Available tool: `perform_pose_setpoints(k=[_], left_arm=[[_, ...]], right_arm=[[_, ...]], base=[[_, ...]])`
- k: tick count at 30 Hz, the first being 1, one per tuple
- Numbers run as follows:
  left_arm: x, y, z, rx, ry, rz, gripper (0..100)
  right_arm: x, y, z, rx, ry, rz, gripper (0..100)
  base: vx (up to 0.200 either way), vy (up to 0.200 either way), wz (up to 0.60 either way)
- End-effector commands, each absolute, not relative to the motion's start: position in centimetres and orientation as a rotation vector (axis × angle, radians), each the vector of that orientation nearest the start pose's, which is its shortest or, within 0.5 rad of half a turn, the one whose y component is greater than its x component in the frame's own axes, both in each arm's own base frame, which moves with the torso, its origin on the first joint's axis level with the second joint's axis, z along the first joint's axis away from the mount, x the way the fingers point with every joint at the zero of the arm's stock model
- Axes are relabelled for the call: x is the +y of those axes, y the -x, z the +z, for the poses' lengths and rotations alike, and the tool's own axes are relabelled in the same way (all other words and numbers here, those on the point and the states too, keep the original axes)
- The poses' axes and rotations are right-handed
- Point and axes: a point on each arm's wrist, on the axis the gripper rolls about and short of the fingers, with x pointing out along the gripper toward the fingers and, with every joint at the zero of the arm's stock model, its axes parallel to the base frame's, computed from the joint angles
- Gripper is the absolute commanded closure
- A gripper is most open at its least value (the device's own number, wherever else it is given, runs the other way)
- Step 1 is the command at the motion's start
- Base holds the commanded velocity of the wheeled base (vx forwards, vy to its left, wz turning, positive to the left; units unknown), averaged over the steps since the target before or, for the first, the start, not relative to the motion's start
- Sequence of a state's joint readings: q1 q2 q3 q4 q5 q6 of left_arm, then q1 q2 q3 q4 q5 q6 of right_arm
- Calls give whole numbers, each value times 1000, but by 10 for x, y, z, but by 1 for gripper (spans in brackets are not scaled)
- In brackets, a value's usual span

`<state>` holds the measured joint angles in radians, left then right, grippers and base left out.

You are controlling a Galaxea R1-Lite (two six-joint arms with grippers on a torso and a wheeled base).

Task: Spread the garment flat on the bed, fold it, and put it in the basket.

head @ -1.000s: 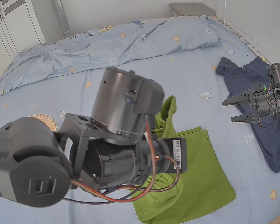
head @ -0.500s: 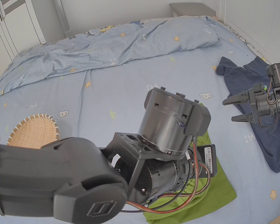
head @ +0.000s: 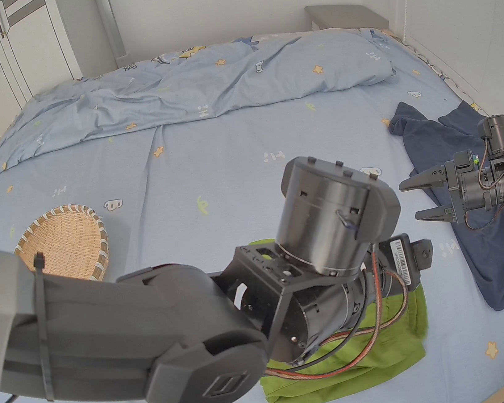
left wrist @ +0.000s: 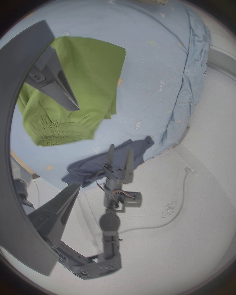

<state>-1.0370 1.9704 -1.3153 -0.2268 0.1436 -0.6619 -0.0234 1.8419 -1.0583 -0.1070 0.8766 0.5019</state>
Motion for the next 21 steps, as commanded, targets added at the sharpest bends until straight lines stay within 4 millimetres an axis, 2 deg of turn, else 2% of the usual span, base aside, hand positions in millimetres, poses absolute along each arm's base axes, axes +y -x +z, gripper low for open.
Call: perform_pose_setpoints(k=[1, 4, 7, 11, 12, 13, 17, 18, 21], left_arm=[[-343, -203, 180, 627, 429, -721, 0], [-340, -205, 176, 618, 454, -721, 0], [-326, -214, 172, 638, 454, -694, 0], [-278, -231, 175, 670, 481, -659, 0], [-278, -231, 175, 670, 481, -659, 0], [-251, -242, 172, 711, 507, -672, 0], [-200, -263, 157, 810, 563, -684, 0], [-199, -263, 157, 814, 565, -684, 0], [-174, -277, 138, 856, 599, -654, 0]], right_arm=[[9, -332, 159, 830, -758, 653, 0], [9, -331, 160, 828, -758, 653, 0], [9, -330, 162, 825, -757, 654, 0], [10, -323, 171, 806, -752, 666, 0], [10, -323, 171, 806, -752, 666, 0], [13, -316, 180, 792, -744, 684, 0], [25, -303, 189, 785, -719, 729, 0], [26, -302, 189, 785, -720, 732, 0], [29, -295, 196, 773, -709, 749, 0]], base=[[0, 0, 0], [0, 0, 0], [0, 0, 0], [0, 0, 0], [0, 0, 0], [0, 0, 0], [0, 0, 0], [0, 0, 0], [0, 0, 0]])
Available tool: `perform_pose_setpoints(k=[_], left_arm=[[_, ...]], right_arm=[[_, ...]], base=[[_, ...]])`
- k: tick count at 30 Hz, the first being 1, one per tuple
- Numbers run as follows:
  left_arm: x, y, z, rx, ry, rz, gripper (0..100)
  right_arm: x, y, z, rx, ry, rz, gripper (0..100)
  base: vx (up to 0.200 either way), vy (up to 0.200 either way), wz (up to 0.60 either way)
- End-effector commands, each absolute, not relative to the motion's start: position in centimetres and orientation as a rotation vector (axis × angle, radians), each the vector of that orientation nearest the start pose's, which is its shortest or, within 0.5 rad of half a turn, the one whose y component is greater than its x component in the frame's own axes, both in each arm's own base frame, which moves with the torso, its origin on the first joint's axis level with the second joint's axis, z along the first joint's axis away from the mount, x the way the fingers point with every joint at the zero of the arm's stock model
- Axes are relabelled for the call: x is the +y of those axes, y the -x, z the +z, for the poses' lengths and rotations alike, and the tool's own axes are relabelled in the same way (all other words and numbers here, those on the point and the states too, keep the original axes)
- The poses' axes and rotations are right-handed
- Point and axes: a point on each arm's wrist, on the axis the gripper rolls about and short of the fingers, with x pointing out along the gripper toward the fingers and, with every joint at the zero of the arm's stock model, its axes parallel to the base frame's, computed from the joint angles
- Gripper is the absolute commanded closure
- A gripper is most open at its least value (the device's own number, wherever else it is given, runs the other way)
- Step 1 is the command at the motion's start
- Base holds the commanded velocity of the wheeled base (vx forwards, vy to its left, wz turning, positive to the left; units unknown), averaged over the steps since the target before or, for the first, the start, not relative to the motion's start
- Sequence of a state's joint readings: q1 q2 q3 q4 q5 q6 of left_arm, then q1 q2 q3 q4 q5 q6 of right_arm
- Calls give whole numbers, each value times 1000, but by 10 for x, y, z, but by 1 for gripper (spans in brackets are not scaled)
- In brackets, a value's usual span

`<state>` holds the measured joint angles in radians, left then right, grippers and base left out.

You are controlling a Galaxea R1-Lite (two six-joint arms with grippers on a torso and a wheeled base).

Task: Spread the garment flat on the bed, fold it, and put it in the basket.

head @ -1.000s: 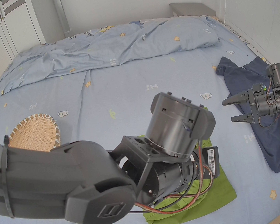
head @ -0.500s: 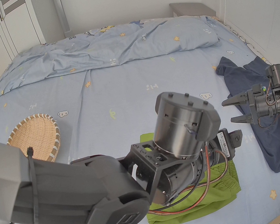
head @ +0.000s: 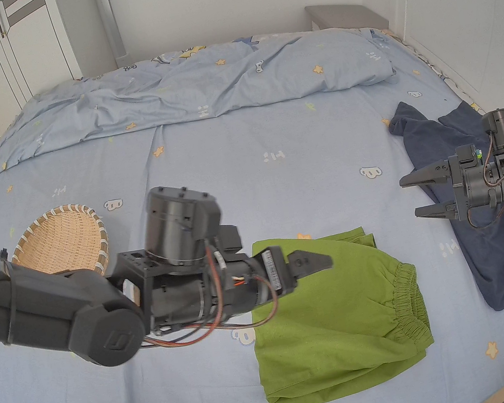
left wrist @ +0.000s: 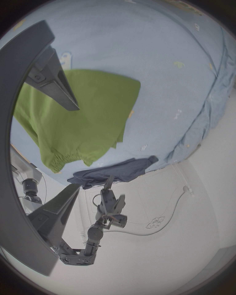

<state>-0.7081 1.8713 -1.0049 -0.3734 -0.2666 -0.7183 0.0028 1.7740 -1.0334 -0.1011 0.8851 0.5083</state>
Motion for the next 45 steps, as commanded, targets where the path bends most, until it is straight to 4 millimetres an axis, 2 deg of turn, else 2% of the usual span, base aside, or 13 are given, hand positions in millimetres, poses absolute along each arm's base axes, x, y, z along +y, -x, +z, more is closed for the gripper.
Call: perform_pose_setpoints(k=[1, 3, 8, 16, 19, 24, 31, 36, 45], left_arm=[[-169, -282, 129, 868, 606, -635, 0], [-163, -296, 107, 887, 617, -588, 0], [-158, -303, 94, 884, 626, -572, 0], [-174, -305, 68, 944, 548, -612, 0], [-178, -308, 64, 945, 545, -618, 0], [-195, -312, 60, 928, 539, -666, 0], [-213, -310, 51, 965, 534, -736, 0], [-215, -310, 46, 978, 534, -736, 0], [-223, -306, 50, 973, 527, -766, 0]], right_arm=[[30, -294, 197, 773, -708, 751, 0], [31, -291, 198, 769, -704, 757, 0], [31, -289, 199, 764, -701, 759, 0], [31, -289, 199, 763, -699, 759, 0], [33, -289, 198, 766, -697, 763, 0], [33, -289, 198, 765, -694, 760, 0], [33, -291, 196, 769, -694, 757, 0], [33, -291, 196, 768, -695, 757, 0], [34, -291, 196, 772, -694, 759, 0]], base=[[0, 0, 0], [0, 0, 0], [0, 0, 0], [0, 0, 0], [0, 0, 0], [0, 0, 0], [0, 0, 0], [0, 0, 0], [0, 0, 0]])
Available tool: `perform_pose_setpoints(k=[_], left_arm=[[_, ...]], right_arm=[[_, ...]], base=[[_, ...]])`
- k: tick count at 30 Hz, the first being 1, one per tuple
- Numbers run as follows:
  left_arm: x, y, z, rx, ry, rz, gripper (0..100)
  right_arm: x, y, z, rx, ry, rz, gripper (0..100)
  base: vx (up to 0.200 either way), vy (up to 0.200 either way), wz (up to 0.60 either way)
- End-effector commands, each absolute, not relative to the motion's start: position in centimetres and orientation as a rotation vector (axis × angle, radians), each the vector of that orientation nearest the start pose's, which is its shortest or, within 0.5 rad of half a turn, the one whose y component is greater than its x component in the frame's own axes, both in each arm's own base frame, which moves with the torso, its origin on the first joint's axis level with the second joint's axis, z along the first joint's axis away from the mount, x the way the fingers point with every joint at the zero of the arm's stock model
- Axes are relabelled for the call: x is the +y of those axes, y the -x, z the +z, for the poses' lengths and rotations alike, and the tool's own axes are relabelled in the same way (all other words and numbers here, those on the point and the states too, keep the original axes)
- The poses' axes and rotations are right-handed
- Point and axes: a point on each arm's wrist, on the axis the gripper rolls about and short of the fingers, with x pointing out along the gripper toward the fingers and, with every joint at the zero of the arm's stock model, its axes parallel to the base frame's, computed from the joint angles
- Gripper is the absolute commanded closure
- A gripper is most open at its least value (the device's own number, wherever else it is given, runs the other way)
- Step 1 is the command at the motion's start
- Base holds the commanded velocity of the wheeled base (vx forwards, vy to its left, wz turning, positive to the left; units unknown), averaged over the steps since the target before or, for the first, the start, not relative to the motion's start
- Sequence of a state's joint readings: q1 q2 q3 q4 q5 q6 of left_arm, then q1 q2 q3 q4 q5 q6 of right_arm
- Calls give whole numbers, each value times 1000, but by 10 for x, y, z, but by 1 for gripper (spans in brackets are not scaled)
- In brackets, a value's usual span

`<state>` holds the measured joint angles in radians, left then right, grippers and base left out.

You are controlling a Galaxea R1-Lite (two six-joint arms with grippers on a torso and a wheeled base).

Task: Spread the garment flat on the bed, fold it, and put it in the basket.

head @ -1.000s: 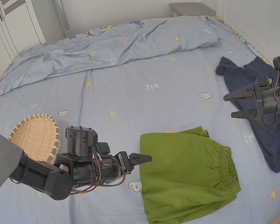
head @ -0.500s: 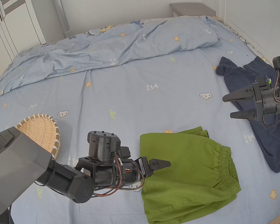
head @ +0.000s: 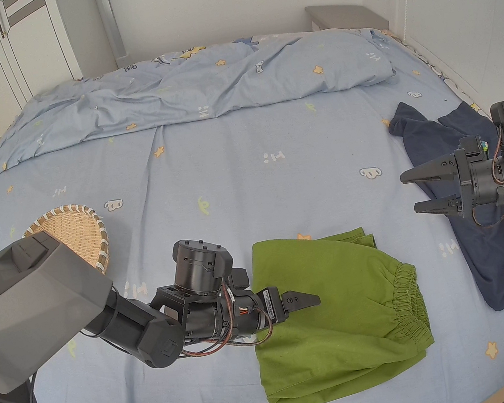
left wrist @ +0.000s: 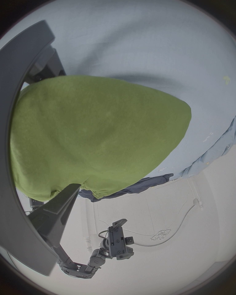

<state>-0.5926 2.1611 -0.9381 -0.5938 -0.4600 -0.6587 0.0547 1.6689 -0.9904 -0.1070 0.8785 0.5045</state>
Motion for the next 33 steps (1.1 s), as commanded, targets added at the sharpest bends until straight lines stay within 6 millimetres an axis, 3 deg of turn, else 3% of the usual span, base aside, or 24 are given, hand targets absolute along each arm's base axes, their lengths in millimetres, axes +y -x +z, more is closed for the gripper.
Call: perform_pose_setpoints(k=[1, 3, 4, 14, 18, 24, 27, 33], left_arm=[[-223, -306, 51, 972, 527, -768, 0], [-224, -306, 52, 968, 527, -771, 0], [-224, -305, 52, 970, 527, -771, 100], [-228, -302, 56, 958, 514, -767, 100], [-221, -302, 94, 860, 529, -775, 100], [-196, -327, 126, 822, 554, -655, 100], [-192, -332, 132, 812, 542, -573, 100], [-179, -327, 153, 806, 530, -567, 100]], right_arm=[[34, -290, 196, 770, -693, 759, 0], [34, -290, 196, 769, -694, 759, 0], [34, -290, 196, 769, -694, 759, 0], [33, -290, 196, 772, -696, 758, 0], [33, -291, 195, 774, -696, 758, 0], [33, -291, 195, 775, -697, 757, 0], [33, -291, 195, 775, -697, 757, 0], [33, -291, 195, 777, -699, 758, 0]], base=[[0, 0, 0], [0, 0, 0], [0, 0, 0], [0, 0, 0], [0, 0, 0], [0, 0, 0], [0, 0, 0], [0, 0, 0]])
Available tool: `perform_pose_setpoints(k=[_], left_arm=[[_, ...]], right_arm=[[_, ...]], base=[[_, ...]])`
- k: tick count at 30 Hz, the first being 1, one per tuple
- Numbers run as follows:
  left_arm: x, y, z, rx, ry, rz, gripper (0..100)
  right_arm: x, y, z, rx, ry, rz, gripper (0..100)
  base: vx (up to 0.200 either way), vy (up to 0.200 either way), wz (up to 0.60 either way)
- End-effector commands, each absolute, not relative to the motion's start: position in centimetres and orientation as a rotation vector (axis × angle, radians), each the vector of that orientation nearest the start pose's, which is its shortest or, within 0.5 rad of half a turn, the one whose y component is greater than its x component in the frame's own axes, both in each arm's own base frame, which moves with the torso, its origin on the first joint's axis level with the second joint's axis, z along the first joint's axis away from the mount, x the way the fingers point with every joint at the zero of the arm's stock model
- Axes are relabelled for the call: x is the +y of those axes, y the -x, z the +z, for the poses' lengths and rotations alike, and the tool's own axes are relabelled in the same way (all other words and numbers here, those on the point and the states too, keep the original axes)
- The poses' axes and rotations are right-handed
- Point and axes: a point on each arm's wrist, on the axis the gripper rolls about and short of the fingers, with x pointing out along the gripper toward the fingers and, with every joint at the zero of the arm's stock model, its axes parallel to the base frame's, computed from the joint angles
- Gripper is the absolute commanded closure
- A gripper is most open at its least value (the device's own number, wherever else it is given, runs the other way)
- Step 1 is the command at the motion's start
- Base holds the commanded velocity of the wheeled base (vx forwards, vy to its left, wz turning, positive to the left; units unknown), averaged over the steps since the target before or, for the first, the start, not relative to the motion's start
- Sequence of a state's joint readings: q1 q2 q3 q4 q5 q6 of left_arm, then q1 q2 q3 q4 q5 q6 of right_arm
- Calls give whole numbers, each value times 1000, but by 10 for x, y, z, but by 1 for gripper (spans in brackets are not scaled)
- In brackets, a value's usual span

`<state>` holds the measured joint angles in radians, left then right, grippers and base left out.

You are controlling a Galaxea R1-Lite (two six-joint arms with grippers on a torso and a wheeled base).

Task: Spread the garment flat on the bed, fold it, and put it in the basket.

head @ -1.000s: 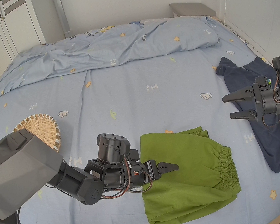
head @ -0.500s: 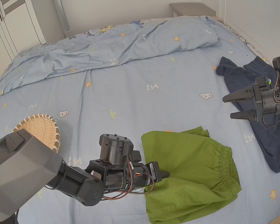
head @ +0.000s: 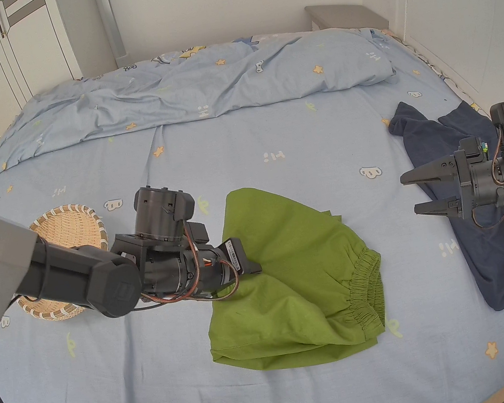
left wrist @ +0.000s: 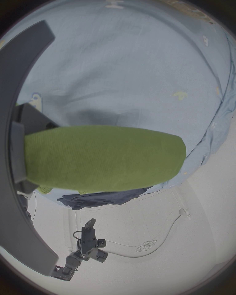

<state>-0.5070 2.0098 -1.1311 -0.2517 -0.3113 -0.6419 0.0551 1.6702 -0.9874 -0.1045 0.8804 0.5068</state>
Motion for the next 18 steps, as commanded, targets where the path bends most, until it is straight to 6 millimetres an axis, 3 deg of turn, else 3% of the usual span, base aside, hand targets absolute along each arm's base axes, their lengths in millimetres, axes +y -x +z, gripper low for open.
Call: perform_pose_setpoints(k=[1, 6, 8, 14, 18], left_arm=[[-177, -327, 155, 805, 531, -565, 100], [-149, -325, 191, 801, 557, -583, 100], [-140, -326, 197, 800, 561, -591, 100], [-129, -330, 202, 805, 560, -597, 100], [-124, -333, 202, 824, 549, -579, 100]], right_arm=[[33, -291, 195, 777, -699, 758, 0], [33, -291, 195, 777, -699, 758, 0], [33, -291, 195, 779, -700, 757, 0], [34, -290, 194, 784, -701, 759, 0], [34, -291, 195, 783, -701, 761, 0]], base=[[0, 0, 0], [0, 0, 0], [0, 0, 0], [0, 0, 0], [0, 200, 0]])
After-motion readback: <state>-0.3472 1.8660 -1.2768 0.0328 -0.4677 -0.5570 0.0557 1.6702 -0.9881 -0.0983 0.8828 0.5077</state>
